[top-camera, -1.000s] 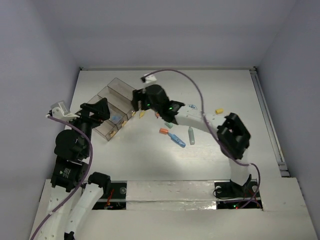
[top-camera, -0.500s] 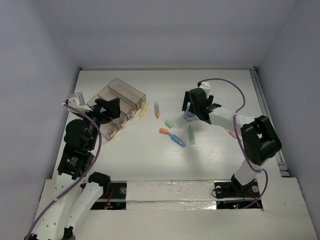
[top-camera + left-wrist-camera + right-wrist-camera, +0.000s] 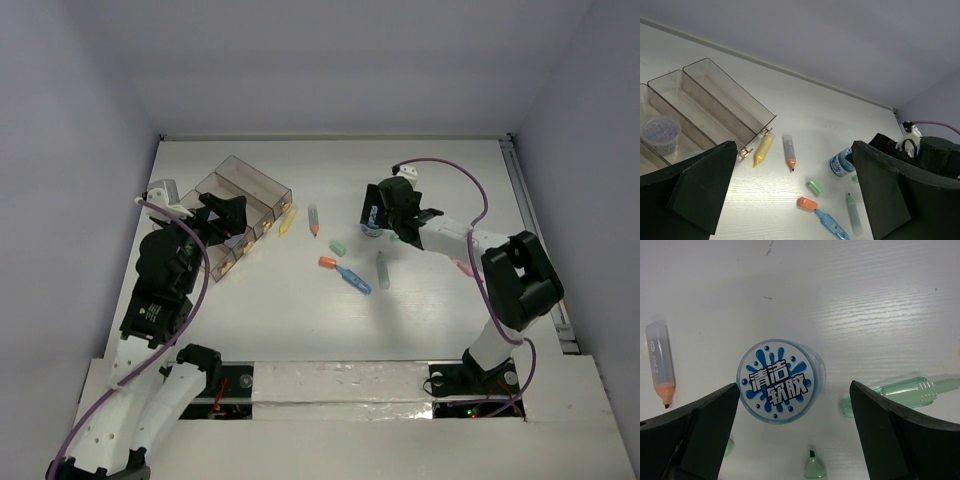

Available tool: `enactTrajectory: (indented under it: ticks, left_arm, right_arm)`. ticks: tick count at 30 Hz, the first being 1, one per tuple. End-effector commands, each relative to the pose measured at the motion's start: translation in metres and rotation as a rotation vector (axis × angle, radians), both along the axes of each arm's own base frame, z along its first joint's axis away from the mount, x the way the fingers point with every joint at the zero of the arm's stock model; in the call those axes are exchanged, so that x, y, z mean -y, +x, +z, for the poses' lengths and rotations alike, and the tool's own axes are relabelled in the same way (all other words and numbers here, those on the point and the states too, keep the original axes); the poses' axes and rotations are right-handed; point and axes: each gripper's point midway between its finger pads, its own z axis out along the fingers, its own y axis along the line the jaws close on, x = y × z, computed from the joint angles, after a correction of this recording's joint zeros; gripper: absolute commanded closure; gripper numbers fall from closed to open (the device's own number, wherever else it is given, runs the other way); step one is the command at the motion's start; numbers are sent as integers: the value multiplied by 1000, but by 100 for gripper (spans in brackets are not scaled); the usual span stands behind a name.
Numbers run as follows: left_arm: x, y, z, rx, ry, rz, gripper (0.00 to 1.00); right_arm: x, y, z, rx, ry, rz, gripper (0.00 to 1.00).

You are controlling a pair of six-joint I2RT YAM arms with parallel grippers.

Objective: Sort the stationery into containers
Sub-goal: Move the stationery to the center of the board, then pick up the stationery from the center of the board.

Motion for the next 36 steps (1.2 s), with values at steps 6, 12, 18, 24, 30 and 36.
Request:
enactTrajectory:
  ticks: [6, 12, 18, 24, 30, 36]
  left_arm:
    - [4, 1, 11, 51, 1, -23, 1]
    - [2, 0, 12, 54, 1, -25, 1]
    - [2, 0, 12, 55, 3, -23, 1]
    - [3, 1, 11, 51, 2, -25, 1]
    - [4, 1, 11, 50, 1, -30, 1]
    - [5, 1, 11, 52, -1, -36, 1]
  right_arm:
    - [-15, 1, 22, 60, 9, 83, 3]
    - [-33, 8, 30, 78, 4, 143, 1]
    - [-40, 12, 29, 75, 7, 166, 0]
    - [-40, 17, 23, 61, -13, 156, 1]
    - [-38, 20, 1, 4, -51, 138, 6]
    - [-41, 25, 14, 48, -56, 135, 45]
